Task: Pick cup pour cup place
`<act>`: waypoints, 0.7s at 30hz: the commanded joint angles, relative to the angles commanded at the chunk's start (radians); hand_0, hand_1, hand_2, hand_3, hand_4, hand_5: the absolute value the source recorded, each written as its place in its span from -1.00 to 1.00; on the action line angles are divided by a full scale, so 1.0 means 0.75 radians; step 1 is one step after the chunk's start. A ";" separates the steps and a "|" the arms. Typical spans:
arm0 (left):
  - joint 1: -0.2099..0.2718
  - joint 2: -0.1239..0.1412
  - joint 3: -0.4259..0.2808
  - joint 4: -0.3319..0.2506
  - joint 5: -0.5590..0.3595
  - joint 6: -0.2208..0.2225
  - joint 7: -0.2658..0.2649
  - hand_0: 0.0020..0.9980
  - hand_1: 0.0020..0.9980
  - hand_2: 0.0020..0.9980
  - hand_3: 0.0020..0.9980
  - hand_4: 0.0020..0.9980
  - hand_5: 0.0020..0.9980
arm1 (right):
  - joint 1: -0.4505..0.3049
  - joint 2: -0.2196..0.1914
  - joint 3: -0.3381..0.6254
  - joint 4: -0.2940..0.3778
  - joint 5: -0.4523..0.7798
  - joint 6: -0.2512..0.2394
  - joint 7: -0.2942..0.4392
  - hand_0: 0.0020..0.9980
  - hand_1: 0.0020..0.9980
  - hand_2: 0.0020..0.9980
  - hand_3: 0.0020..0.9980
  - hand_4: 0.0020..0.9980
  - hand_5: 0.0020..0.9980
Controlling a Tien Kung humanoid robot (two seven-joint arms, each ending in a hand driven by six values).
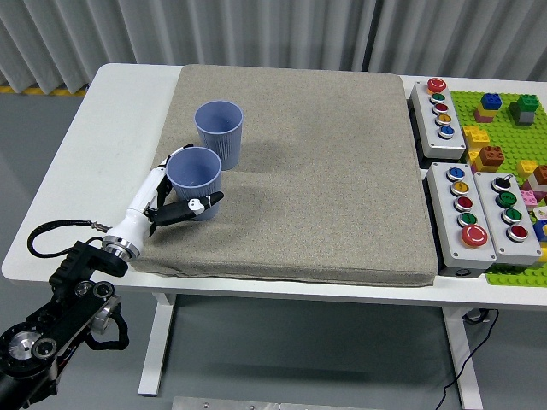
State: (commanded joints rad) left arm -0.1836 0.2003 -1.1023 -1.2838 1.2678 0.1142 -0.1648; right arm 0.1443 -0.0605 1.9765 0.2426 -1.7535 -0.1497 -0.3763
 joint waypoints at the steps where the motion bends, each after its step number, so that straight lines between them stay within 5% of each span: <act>1: 0.000 0.000 0.001 -0.001 0.001 0.000 0.000 0.61 0.57 0.90 1.00 0.91 -0.49 | 0.000 0.000 0.000 0.000 -0.001 0.000 0.000 0.28 0.20 0.01 0.16 -1.00 -1.00; 11: -0.003 0.005 0.006 -0.007 0.007 -0.001 0.004 0.59 0.54 0.85 0.96 0.90 -0.49 | -0.005 0.001 0.001 0.000 -0.006 0.002 -0.002 0.28 0.20 0.01 0.16 -1.00 -1.00; 12: -0.003 0.005 0.006 -0.007 0.006 -0.001 0.004 0.57 0.51 0.74 0.82 0.87 -0.52 | -0.004 0.001 0.000 0.000 -0.006 0.002 -0.002 0.28 0.20 0.02 0.16 -1.00 -1.00; 17: -0.005 0.005 0.006 -0.009 -0.001 0.008 0.002 0.57 0.51 0.74 0.82 0.87 -0.52 | -0.002 0.000 -0.001 0.000 -0.004 0.002 -0.001 0.28 0.20 0.02 0.16 -1.00 -1.00; 18: -0.004 0.005 0.007 -0.009 -0.006 0.011 0.000 0.55 0.47 0.53 0.62 0.86 -0.51 | -0.002 0.000 -0.001 0.000 -0.004 0.002 -0.001 0.28 0.20 0.02 0.16 -1.00 -1.00; 21: -0.004 0.003 0.009 -0.009 -0.021 0.035 -0.012 0.55 0.47 0.53 0.62 0.86 -0.51 | -0.001 0.000 0.000 -0.001 -0.005 0.002 0.000 0.28 0.20 0.02 0.16 -1.00 -1.00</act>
State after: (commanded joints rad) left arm -0.1863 0.2029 -1.0955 -1.2907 1.2523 0.1405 -0.1738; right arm 0.1435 -0.0607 1.9767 0.2422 -1.7572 -0.1479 -0.3766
